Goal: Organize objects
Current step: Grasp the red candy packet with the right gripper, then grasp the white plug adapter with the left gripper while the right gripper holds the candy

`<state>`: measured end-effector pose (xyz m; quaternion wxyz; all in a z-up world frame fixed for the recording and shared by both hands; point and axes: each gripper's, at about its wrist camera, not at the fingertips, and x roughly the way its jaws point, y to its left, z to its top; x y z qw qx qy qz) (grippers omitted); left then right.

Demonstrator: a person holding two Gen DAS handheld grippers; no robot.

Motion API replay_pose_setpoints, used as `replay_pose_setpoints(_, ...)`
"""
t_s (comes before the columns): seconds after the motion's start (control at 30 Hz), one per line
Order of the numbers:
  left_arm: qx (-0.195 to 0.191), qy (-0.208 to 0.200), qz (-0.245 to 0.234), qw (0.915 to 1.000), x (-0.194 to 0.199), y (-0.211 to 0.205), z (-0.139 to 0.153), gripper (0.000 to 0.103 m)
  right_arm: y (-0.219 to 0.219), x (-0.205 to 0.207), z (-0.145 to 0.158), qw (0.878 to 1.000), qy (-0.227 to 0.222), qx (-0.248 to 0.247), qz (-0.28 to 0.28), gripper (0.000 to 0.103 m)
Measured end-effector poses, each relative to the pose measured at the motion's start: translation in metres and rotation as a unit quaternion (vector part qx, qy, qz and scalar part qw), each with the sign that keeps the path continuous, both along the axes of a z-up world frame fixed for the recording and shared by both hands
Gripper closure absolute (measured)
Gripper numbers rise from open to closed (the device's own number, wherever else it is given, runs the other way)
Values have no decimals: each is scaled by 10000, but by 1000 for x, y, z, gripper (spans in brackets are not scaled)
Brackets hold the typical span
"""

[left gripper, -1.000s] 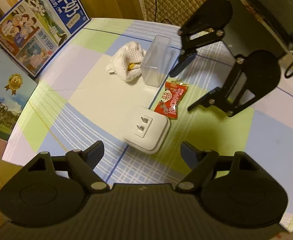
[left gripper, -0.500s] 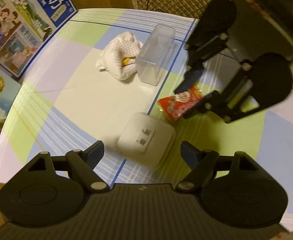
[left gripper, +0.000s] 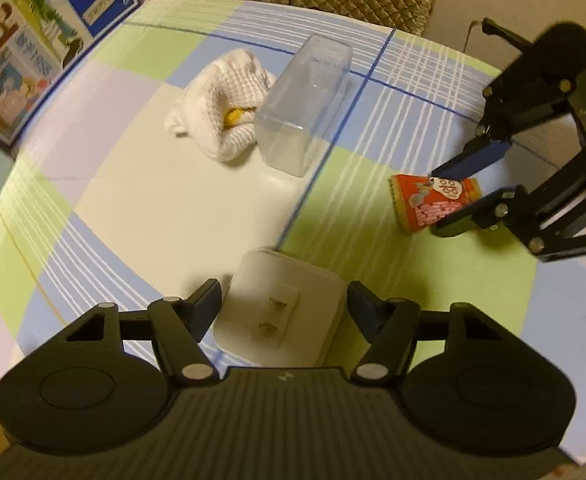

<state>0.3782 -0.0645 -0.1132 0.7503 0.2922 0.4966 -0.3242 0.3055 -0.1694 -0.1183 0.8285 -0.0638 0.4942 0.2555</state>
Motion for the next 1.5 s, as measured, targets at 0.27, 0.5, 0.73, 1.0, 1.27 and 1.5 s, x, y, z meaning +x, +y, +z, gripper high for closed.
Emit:
replay_pose_setpoints(0.27,-289,454,1107,9924,-43,6,4,42,-7,-44,10,9961,-84,324,-814,79)
replay_pose_setpoints(0.5,-436,217,1194,9916,-92,7,4,41,1,-70,3,9978,-237,39,-611,79)
replay_pose_setpoints(0.73,-811,-185,1580,9839,-108,15,-3,41,-1,-70,0,9974,-382,-65,-608,78)
replay_pose_setpoints(1.0,-1154,-400,2110,9698,-111,18,-10,42,5,-69,-3,9972,-542,-254,-450,77)
replay_pose_setpoints(1.27,-1232,-504,2440,9606,-120,22,-7,43,-1,-71,5,9949,-677,-164,-733,78)
replay_pose_setpoints(1.5,-1419,-666,2731,9491,-141,25,19,43,-12,-98,38,9907,-799,90,-1101,78)
